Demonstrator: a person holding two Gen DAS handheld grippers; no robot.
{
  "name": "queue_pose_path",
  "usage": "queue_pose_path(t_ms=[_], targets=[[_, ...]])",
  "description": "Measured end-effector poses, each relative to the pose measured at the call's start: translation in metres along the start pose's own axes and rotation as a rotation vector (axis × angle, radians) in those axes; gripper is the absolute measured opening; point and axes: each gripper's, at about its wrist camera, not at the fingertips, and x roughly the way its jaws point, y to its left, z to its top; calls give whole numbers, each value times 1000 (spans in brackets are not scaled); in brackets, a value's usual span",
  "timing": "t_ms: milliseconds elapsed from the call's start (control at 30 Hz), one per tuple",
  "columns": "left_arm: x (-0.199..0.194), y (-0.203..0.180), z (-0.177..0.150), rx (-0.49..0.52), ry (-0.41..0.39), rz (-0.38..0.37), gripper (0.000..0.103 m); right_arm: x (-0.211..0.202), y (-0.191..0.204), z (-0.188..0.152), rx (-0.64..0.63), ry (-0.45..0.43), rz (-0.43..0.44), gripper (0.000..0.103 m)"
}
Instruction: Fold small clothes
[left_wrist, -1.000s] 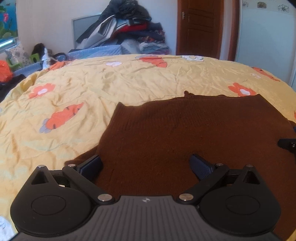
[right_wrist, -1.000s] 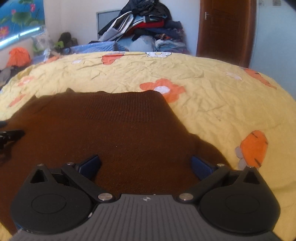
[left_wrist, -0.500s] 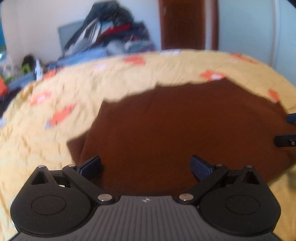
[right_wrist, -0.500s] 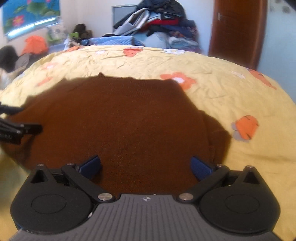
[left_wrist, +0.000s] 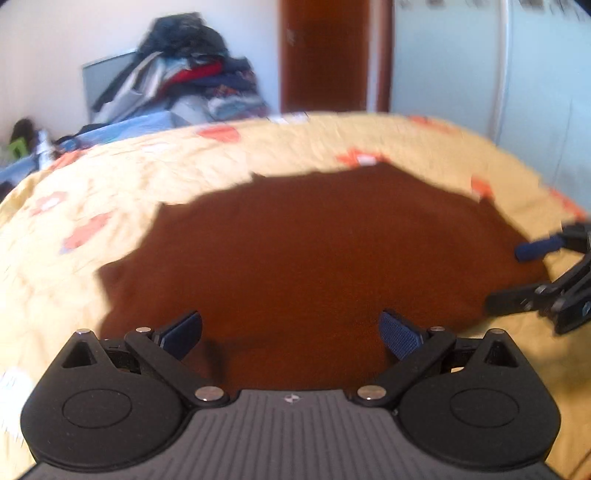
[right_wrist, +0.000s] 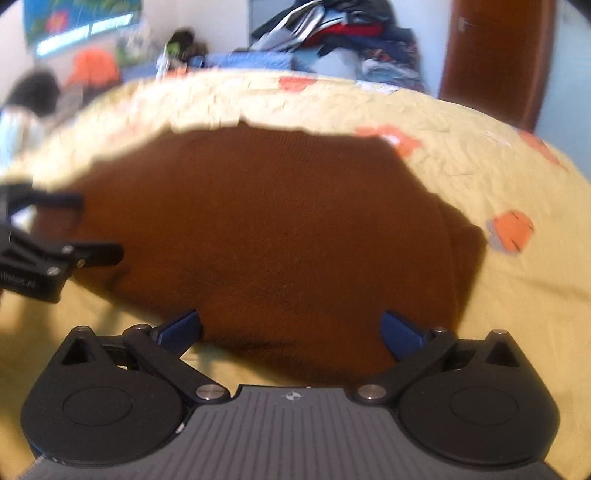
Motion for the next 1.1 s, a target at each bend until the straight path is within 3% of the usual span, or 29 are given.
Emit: queue_pose_path(t_ms=[100,233,333,433,500,533,567,600,633,667,833,933,967,1000,1033,1067,1100], targets=[[-23,36,-16,-227,14,13,103,-30,-27,-13,177,-82,42,103],[-25,96,-42,-590,116,-2,103,-41,-79,-33,468,-52,51,103],[-26,120,-44,-737,106,-74,103,-37,-105,-45,611,-16,78,103],[-17,131,-45,-875,124,-194,103,-30,-113,-47,667,-43,176,103],[-10,133,-45,-935,134,-231,102,-21,-113,-43,662,-41,232,89],[-8,132,-44,-948,136,-234,102,-18,-114,-42,656,-47,241,87],[-6,131,-41,-948,141,-228,93,-14,-114,-39,650,-49,242,83],[-2,128,-39,-937,158,-224,57,-11,-115,-36,648,-38,252,70],[3,126,-38,-924,199,-217,30,-8,-115,-33,645,-17,269,55],[5,129,-40,-924,240,-208,6,-4,-115,-31,640,10,286,25],[-13,134,-46,-830,250,-121,6,-41,-101,-25,488,-30,279,24],[-12,143,-53,-813,242,-138,6,-36,-107,-39,420,47,129,21],[-16,141,-51,-789,248,-129,7,-36,-111,-44,441,34,133,17],[-20,139,-46,-760,239,-118,9,-37,-115,-46,487,25,161,34],[-26,136,-40,-724,221,-98,11,-40,-118,-46,524,27,160,44],[-31,132,-34,-689,195,-76,13,-46,-118,-44,530,4,152,65],[-37,128,-28,-655,165,-58,17,-54,-117,-42,522,-49,135,77]])
